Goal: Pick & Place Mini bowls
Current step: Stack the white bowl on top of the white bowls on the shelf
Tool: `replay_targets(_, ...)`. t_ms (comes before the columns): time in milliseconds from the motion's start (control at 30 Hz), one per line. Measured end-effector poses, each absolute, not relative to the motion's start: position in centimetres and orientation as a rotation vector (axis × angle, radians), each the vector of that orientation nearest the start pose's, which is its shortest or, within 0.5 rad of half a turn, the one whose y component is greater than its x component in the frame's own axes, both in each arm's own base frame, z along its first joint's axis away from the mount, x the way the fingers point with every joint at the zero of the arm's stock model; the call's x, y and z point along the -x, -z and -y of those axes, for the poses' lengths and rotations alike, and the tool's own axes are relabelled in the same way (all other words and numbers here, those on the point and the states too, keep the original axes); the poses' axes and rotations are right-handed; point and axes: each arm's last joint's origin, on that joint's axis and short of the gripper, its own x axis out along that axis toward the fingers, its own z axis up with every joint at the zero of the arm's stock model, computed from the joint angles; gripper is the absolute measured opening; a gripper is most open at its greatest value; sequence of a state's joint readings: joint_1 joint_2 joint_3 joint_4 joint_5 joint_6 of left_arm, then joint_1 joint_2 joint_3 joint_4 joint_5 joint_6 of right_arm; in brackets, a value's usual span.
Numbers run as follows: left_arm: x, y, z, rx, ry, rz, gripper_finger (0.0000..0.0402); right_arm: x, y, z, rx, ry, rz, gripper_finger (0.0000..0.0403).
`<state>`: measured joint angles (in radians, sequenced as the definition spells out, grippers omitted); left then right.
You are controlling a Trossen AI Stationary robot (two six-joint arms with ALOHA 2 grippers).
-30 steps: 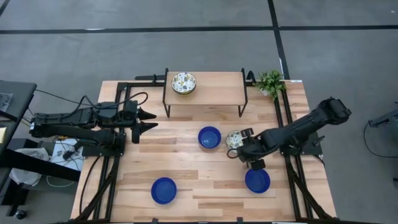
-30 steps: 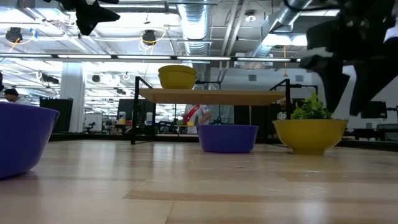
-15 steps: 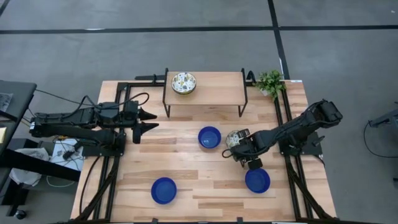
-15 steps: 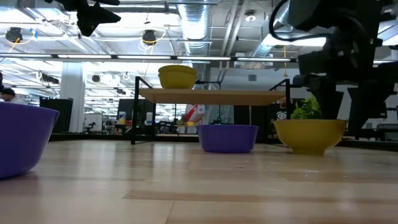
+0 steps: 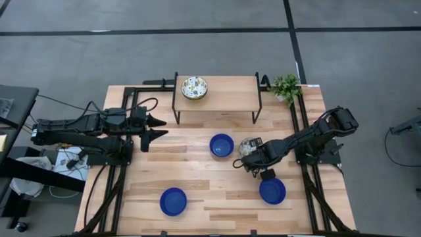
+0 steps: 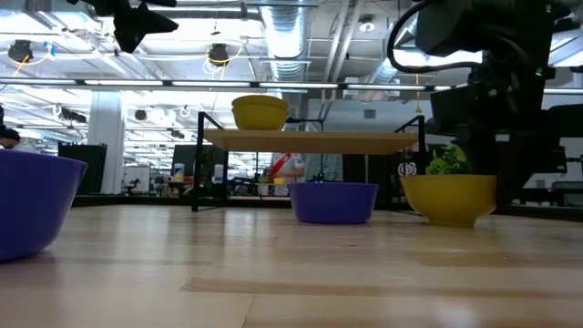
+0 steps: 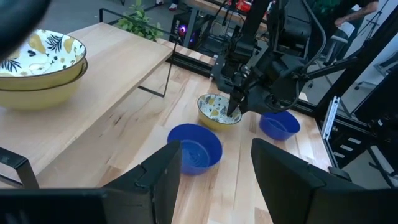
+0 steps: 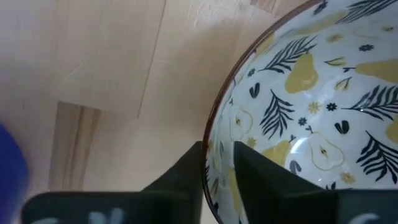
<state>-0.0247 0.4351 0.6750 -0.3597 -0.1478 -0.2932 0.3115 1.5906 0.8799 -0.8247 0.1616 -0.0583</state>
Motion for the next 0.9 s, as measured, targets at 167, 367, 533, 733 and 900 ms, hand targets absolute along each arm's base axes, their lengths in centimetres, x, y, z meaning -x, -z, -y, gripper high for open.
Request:
replay_targets(167, -10.0, -32.0, -0.2, 0.282, -0.139, -0.098, 0.0192, -24.3, -15.8, -7.3, 0.417, -0.147, -1.482, 0.0011)
replay_targets(367, -10.0, -32.0, -0.2, 0.283, -0.139, -0.098, 0.0192, -24.4, -16.1, -7.1, 0.403, -0.146, -1.504, 0.0014)
replay_targets(533, -10.0, -32.0, -0.2, 0.283, -0.139, -0.098, 0.0192, -25.0, -17.2, -6.7, 0.37, -0.139, -1.523, 0.0007)
replay_targets(733, -10.0, -32.0, -0.2, 0.283, -0.139, -0.098, 0.0192, -26.2, -19.0, -6.5, 0.345, -0.126, -1.482, 0.0004)
replay_targets(900, -10.0, -32.0, -0.2, 0.283, -0.139, -0.098, 0.0192, -26.9, -21.4, -6.5, 0.351, -0.129, -1.485, 0.0003)
